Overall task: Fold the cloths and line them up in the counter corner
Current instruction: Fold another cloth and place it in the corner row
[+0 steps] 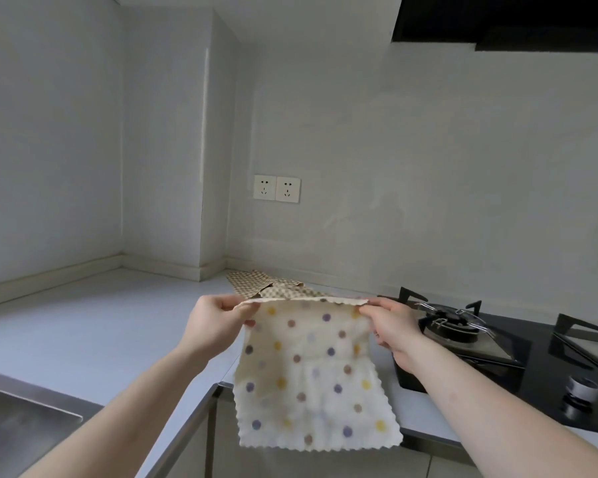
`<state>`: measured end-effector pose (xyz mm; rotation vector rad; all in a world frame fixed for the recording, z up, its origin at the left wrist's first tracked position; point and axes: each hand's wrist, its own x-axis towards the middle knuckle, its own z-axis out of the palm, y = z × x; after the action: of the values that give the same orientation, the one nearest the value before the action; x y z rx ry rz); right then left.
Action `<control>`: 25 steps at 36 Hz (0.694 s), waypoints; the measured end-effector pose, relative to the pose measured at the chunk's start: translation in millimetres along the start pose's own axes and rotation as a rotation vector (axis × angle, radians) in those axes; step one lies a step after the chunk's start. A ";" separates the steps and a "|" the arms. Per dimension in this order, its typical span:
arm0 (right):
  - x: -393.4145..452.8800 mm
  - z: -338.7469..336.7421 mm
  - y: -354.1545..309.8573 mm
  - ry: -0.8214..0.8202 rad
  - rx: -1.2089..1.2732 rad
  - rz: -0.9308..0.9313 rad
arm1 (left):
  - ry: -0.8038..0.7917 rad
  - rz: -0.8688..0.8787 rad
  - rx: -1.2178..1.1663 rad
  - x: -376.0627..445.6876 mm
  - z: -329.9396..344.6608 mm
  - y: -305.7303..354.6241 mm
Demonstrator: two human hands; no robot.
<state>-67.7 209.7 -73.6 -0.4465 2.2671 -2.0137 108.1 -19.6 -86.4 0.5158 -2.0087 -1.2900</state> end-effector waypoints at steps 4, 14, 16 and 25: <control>8.0 9.7 4.1 -0.023 0.138 0.056 | 0.033 -0.029 -0.059 4.3 -0.2 -8.2; 17.2 18.3 2.4 -0.034 0.188 0.006 | 0.045 -0.020 -0.055 10.0 5.4 -23.3; 18.2 17.5 6.1 -0.018 0.178 0.011 | 0.040 -0.003 -0.033 9.5 6.0 -25.9; 5.5 1.2 30.4 -0.034 -0.281 -0.104 | 0.058 0.066 0.168 1.3 11.8 -32.2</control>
<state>-77.7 210.0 -102.9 -0.6257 2.5649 -1.7169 97.5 -26.8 -118.3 0.5537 -2.0786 -1.0605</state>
